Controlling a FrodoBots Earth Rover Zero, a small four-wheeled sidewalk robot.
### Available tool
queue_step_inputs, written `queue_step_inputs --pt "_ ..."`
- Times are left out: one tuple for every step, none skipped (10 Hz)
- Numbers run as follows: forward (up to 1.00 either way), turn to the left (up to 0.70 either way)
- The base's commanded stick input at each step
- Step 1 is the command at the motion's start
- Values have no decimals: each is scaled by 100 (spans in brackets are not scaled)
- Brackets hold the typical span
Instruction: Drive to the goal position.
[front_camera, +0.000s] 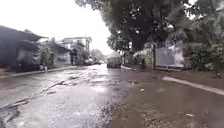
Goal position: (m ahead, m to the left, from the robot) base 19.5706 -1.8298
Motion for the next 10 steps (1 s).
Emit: queue_step_inputs --pt "100 21" --pt "100 5" --pt "100 0" --pt "100 0" --pt "100 0" --pt "100 0" --pt "100 18" --pt "100 15" --pt "100 0" --pt "100 0"
